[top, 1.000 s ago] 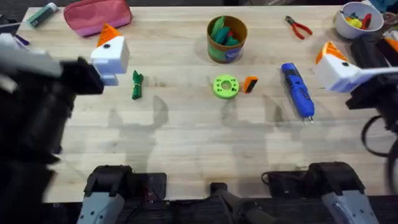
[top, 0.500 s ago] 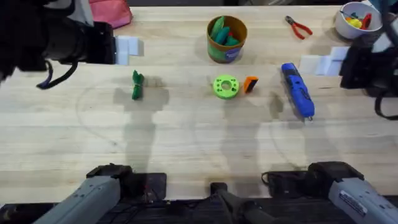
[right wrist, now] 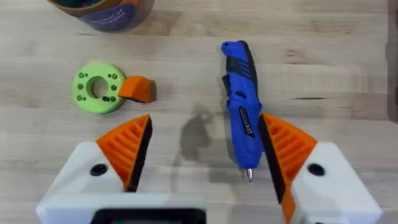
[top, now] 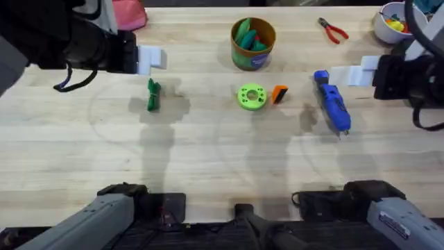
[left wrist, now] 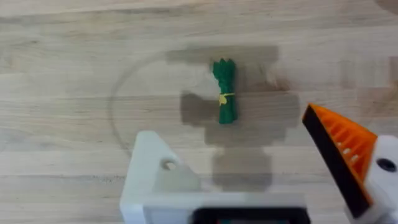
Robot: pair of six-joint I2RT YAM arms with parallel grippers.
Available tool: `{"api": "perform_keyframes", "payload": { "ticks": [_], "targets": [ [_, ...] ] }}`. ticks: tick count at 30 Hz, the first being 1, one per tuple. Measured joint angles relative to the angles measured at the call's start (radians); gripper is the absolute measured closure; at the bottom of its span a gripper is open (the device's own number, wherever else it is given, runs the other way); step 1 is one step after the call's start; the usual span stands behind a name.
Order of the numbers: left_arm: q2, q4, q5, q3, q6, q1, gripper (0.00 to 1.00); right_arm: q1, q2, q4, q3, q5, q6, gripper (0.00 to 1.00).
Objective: Pick up the gripper from the table and insert it into the empty holder that is missing its gripper. Then pick up a screw, insert it into the mounting hole, and use the screwdriver to tighten it. Finally, clean up the table by picking up the vegetable and placing it into the bucket.
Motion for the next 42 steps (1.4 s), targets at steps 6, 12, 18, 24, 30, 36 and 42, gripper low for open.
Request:
{"api": "perform_keyframes", "payload": {
  "ticks": [6, 12, 18, 24, 30, 36, 42],
  "targets": [
    [0.067, -0.06, 0.02, 0.0, -0.018, 0.036, 0.016, 0.0, 0.0, 0.0, 0.0, 0.0, 0.0, 0.009],
    [0.256, 0.003, 0.033, 0.0, -0.023, 0.043, 0.015, 0.0, 0.0, 0.0, 0.0, 0.0, 0.0, 0.008],
    [0.432, 0.073, 0.05, -0.001, -0.019, 0.045, 0.015, 0.0, 0.0, 0.0, 0.0, 0.0, 0.0, 0.007],
    [0.541, 0.081, 0.053, -0.001, -0.019, 0.065, 0.005, 0.0, 0.0, -0.001, 0.0, 0.0, 0.0, 0.008],
    [0.571, 0.076, 0.052, -0.002, -0.019, 0.085, 0.042, 0.0, 0.0, -0.001, 0.0, 0.0, 0.0, 0.008],
    [0.574, 0.077, 0.051, -0.002, -0.018, 0.088, 0.086, 0.0, 0.0, 0.0, 0.0, 0.0, 0.0, 0.008],
    [0.574, 0.077, 0.052, -0.002, -0.019, 0.088, 0.248, 0.0, 0.0, 0.0, 0.0, 0.0, 0.0, 0.009]
  ]
}}
